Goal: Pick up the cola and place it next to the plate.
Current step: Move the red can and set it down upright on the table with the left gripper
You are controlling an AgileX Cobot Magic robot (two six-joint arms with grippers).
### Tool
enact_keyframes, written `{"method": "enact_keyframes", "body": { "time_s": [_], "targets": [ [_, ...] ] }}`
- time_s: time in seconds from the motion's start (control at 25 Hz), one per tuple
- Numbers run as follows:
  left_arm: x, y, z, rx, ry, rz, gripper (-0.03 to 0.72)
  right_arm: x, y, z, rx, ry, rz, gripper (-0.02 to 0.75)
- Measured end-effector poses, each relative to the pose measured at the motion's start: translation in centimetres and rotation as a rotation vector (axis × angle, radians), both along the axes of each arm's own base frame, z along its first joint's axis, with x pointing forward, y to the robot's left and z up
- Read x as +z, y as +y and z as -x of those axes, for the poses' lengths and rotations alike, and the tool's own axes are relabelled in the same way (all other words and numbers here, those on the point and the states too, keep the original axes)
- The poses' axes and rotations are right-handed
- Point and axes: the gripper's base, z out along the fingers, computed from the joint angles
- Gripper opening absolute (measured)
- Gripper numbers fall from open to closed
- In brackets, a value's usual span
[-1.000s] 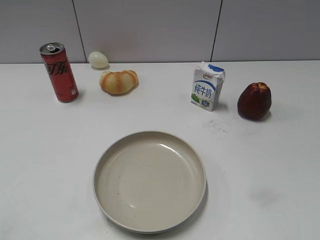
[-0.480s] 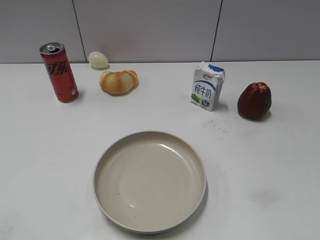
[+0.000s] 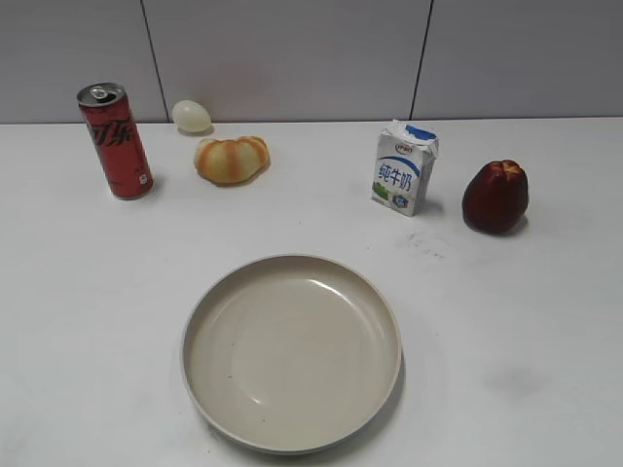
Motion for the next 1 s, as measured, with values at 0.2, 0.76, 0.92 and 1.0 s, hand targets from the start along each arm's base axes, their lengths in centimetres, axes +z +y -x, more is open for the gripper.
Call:
{"method": "enact_keyframes", "body": {
  "time_s": [0.2, 0.76, 0.92, 1.0],
  "targets": [
    [1.6, -0.1, -3.7, -0.006, 0.082, 0.027, 0.559, 0.0, 0.0, 0.0, 0.0, 0.0, 0.0, 0.592],
    [6.3, 0.2, -17.3, -0.018, 0.274, 0.003, 0.577, 0.0, 0.0, 0.0, 0.0, 0.0, 0.0, 0.592],
    [6.9, -1.2, -22.6, -0.092, 0.298, -0.021, 0.662, 0.0, 0.0, 0.0, 0.0, 0.0, 0.0, 0.592],
    [6.8, -2.2, -25.2, -0.129, 0.312, -0.033, 0.681, 0.0, 0.0, 0.0, 0.0, 0.0, 0.0, 0.592]
  ]
}}
